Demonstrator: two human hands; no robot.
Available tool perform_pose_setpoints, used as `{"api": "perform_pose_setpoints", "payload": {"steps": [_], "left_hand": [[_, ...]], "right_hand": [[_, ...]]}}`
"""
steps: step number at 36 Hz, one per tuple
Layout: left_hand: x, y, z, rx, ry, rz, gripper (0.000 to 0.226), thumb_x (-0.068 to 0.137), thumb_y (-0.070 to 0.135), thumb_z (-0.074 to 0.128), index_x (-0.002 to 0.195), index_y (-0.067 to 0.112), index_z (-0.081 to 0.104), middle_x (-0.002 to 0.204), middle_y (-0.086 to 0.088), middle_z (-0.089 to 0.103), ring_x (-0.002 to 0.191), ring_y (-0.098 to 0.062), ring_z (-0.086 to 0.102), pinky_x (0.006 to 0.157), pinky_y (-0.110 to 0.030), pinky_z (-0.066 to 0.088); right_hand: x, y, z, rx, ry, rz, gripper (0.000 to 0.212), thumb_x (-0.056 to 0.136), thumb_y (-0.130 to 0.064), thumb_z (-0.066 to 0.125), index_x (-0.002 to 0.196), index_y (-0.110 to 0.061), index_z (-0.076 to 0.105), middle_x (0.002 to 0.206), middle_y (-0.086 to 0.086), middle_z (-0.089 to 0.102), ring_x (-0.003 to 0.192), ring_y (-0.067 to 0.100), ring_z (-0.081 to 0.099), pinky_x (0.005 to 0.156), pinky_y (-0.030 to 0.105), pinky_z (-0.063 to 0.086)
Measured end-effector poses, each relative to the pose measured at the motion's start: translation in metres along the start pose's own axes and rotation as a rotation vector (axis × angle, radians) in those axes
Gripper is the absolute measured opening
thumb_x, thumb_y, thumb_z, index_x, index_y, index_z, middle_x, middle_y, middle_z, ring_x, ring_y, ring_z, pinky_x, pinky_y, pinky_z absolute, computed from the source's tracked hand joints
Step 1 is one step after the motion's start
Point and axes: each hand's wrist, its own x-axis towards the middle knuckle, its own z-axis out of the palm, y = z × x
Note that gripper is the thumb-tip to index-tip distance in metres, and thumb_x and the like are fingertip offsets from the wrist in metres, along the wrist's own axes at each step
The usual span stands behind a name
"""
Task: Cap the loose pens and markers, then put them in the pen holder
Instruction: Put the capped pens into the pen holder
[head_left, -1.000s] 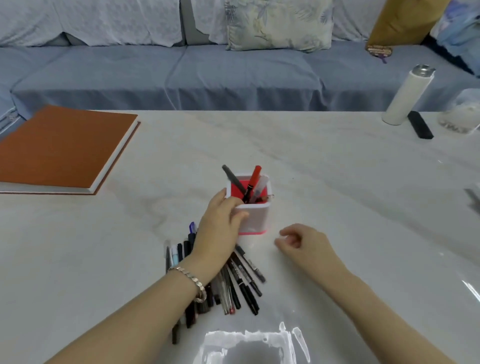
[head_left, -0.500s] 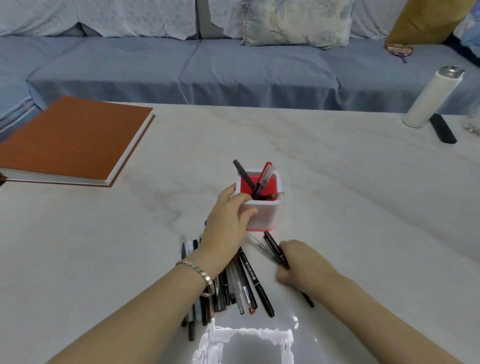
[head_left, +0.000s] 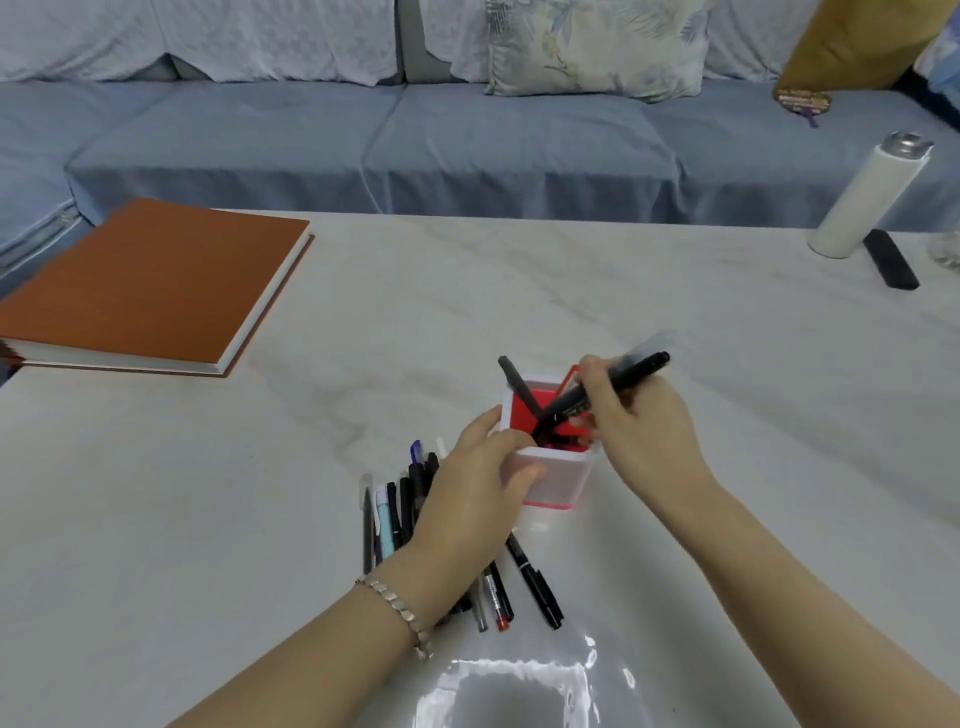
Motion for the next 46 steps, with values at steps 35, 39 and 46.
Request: {"api": "perform_pose_setpoints", "payload": {"steps": [35, 39, 46], "left_hand": [[-0.042, -0.078, -0.055, 0.166, 0.184, -0.447, 0.024, 0.089, 0.022, 0.055, 0.070, 0.015, 0.043, 0.067, 0.002, 0.045, 0.059, -0.007, 0.041, 0.045, -0.014, 0.027], [-0.041, -0.075, -0.057, 0.087, 0.223, -0.448, 0.033, 0.094, 0.020, 0.045, 0.063, 0.015, 0.036, 0.064, -0.001, 0.040, 0.058, -0.015, 0.038, 0.049, -0.023, 0.026], [-0.012, -0.004, -0.075, -0.321, 0.373, -0.257, 0.016, 0.097, 0.019, 0.039, 0.084, 0.026, 0.044, 0.080, 0.003, 0.059, 0.074, -0.009, 0.059, 0.061, -0.019, 0.044]], "right_hand": [[-0.016, 0.029, -0.009, -0.252, -0.184, 0.012, 0.107, 0.054, -0.037, 0.085, 0.141, -0.019, 0.024, 0.143, -0.002, 0.039, 0.129, 0.016, 0.039, 0.104, 0.031, 0.033], [-0.018, 0.025, -0.008, -0.217, -0.161, -0.039, 0.083, 0.056, -0.029, 0.085, 0.124, -0.012, 0.042, 0.116, 0.002, 0.052, 0.102, 0.007, 0.044, 0.077, 0.017, 0.034], [-0.014, 0.025, -0.008, -0.151, -0.156, -0.182, 0.046, 0.051, -0.023, 0.087, 0.080, -0.005, 0.056, 0.074, -0.006, 0.058, 0.073, 0.000, 0.054, 0.057, 0.009, 0.042]]}}
